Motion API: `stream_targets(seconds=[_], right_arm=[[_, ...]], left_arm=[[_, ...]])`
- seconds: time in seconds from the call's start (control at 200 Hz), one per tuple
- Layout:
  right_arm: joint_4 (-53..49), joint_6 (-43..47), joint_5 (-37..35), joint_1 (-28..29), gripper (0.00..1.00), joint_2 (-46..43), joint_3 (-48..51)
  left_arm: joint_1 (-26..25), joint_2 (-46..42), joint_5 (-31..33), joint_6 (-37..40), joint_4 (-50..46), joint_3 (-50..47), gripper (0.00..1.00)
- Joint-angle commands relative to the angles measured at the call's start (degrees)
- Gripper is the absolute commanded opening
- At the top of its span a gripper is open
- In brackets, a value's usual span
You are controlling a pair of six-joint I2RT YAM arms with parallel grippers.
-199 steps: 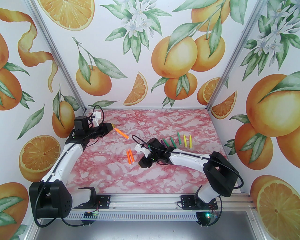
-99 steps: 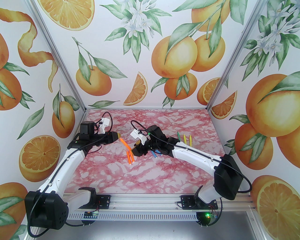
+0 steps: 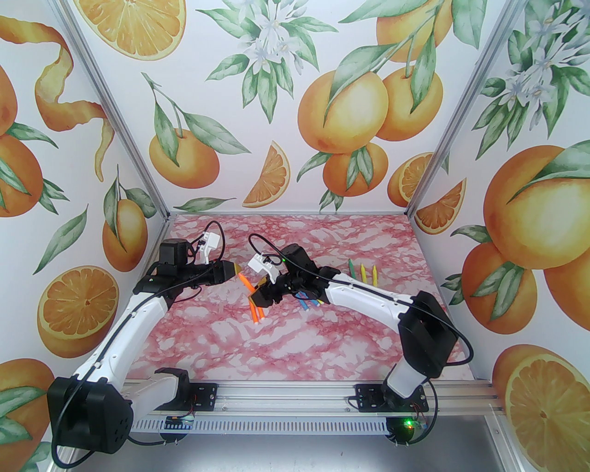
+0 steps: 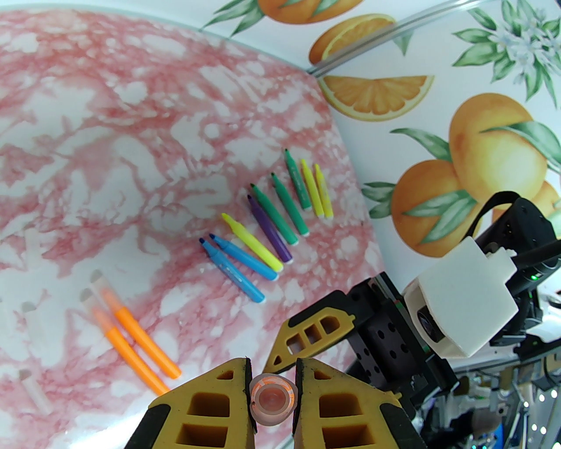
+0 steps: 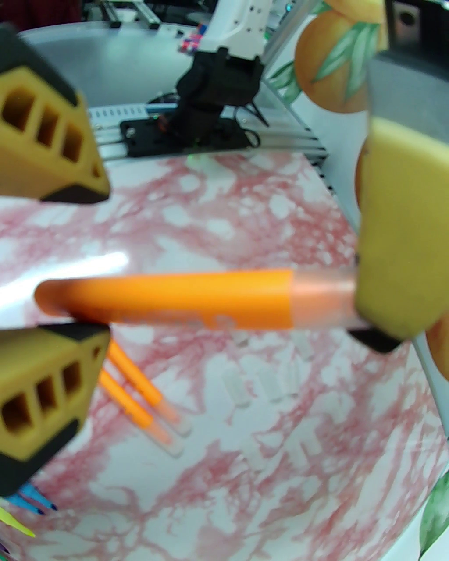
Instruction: Open the pen caps
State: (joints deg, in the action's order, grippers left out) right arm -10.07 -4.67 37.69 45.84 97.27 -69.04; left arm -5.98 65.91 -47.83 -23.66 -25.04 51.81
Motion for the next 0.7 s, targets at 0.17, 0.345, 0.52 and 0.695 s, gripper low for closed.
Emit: stream_targets(seconds=[0.17, 0.345, 0.52, 0.695], right_arm=[[2.70, -1.79, 1.70, 0.62, 0.35, 3.00, -2.42], [3.08, -2.09, 1.64, 0.55, 0.12, 2.97, -1.83], [3.77, -2.36, 1.58, 0.62, 0.00, 1.97, 0.60], [4.70, -2.44, 1.11, 0.65, 0.00, 0.44, 4.91]], left_arm=[[-0.40, -0.51, -3.49, -0.81, 3.42, -0.30, 0.00], [-0.38, -0.52, -2.57, -1.02, 3.63, -0.47, 0.00], [-0.32, -0.52, 0.75, -2.74, 6.09, -1.40, 0.00], [-0.01, -0.91, 4.84, -4.50, 8.05, -1.63, 0.00]])
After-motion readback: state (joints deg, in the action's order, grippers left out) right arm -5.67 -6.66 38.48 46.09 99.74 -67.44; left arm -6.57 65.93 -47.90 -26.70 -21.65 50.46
